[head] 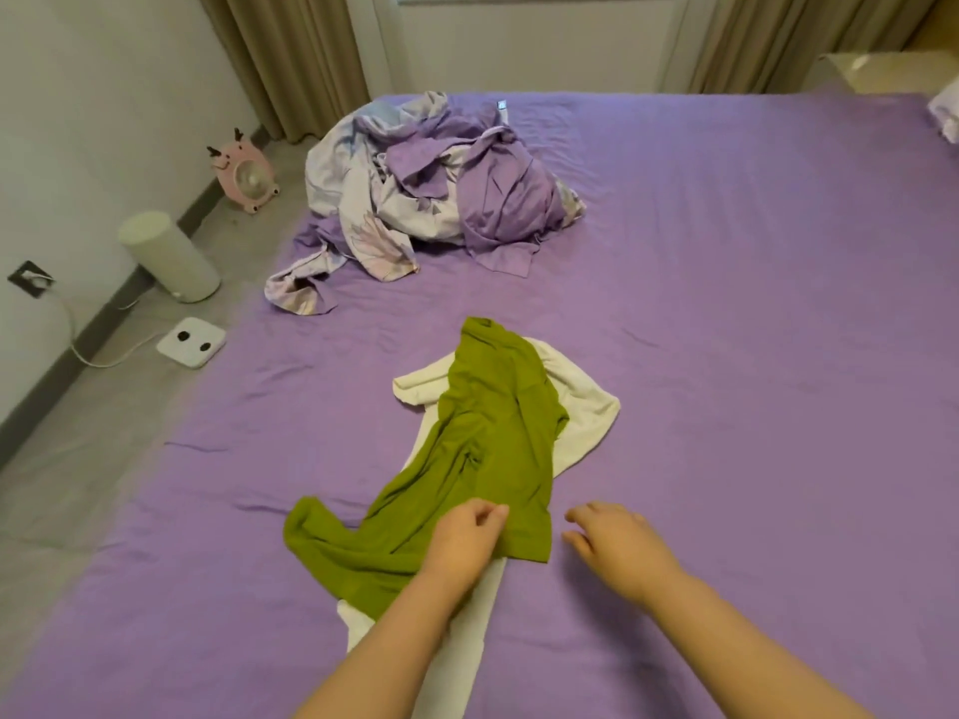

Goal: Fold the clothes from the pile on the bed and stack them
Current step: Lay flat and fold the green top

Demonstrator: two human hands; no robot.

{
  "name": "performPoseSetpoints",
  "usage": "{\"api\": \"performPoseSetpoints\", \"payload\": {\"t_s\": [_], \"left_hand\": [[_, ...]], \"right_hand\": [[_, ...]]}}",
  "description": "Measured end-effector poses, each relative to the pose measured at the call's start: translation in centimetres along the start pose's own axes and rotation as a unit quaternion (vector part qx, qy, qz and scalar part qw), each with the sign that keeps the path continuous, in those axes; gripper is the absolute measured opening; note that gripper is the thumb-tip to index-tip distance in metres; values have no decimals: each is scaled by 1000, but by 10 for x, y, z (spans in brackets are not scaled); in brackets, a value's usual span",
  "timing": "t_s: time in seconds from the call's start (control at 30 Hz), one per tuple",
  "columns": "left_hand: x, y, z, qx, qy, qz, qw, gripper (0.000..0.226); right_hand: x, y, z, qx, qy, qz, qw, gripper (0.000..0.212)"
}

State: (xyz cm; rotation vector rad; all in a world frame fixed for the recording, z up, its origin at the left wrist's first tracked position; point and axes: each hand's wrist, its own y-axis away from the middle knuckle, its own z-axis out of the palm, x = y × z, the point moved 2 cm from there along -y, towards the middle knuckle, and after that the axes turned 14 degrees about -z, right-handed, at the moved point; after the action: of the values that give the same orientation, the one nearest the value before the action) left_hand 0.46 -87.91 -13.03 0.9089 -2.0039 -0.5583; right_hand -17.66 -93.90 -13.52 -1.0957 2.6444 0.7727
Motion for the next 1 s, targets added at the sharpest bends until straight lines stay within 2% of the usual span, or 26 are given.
{"api": "performPoseSetpoints", "payload": {"t_s": [0.23,0.37,0.43,0.5,0.57,0.63,0.73,0.8,0.9,1.0], "left_hand": [[15,-48,-12,-24,111,-23,993,36],[24,-75,-13,-49,166,-34,984,27],[31,-89,-11,-61,198,-35,978,25],[37,-101,-8,-59,209,-31,976,23],[46,-111,-6,-56,209,-25,976,23],[56,-121,-5,-54,211,-22,976,27],[72,-131,-10,-36,259,-36,964,27],[83,-136,-18,-47,329,-73,940,21],[98,-137,-34,-101,427,-117,891,17],[106,-126,-45,-115,441,-126,881,14]], "right_hand": [[20,-69,-13,49,-73,25,996,36],[33,-110,-14,72,-85,48,993,38],[37,-128,-11,105,-139,83,981,45],[41,-141,-6,148,-223,134,954,57],[43,-149,3,189,-321,179,911,68],[42,-155,9,212,-403,206,866,66],[28,-158,3,249,-506,144,813,54],[12,-154,-9,221,-566,89,789,54],[-12,-140,-23,119,-603,24,788,48],[-27,-120,-29,33,-603,-12,797,42]]}}
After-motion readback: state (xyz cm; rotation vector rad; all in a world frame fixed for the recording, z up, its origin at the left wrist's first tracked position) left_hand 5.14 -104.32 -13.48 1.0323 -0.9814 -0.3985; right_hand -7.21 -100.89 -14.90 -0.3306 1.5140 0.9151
